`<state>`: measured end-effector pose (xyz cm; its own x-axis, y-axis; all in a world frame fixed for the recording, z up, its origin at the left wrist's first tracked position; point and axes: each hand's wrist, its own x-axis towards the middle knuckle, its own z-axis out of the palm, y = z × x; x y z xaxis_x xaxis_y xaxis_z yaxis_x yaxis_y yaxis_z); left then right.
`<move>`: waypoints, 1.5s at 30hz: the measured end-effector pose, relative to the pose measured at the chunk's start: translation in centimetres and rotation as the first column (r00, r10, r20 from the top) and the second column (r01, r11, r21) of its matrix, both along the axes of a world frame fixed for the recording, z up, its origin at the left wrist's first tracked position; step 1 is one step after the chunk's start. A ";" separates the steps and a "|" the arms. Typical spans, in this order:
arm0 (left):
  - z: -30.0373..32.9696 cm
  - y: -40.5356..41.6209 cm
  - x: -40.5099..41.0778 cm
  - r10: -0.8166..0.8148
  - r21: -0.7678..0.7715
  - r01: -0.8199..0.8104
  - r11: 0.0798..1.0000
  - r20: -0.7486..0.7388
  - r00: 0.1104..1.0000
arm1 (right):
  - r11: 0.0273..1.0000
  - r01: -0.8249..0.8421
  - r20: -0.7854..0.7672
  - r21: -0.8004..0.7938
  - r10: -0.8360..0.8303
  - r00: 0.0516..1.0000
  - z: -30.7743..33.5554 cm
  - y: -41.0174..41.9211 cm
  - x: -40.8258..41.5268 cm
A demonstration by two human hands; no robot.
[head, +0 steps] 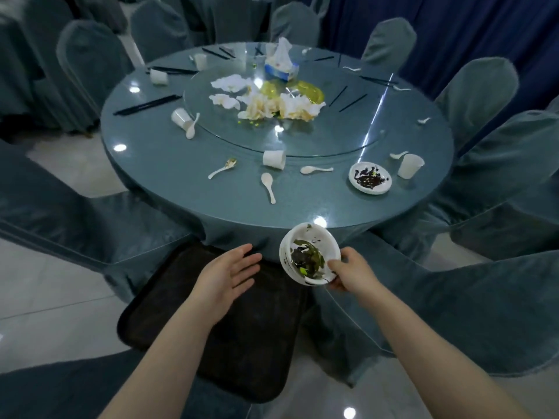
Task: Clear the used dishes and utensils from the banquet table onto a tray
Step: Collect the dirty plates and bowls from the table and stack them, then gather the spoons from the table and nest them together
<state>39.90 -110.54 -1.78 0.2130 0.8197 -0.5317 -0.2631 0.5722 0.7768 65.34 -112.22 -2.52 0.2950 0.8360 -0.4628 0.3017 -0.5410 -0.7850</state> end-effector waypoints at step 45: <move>0.0 9.3 9.8 0.491 0.024 -0.495 0.869 -0.177 0.853 | 0.997 -0.074 -0.406 0.013 0.072 0.911 -1.2 18.2 9.1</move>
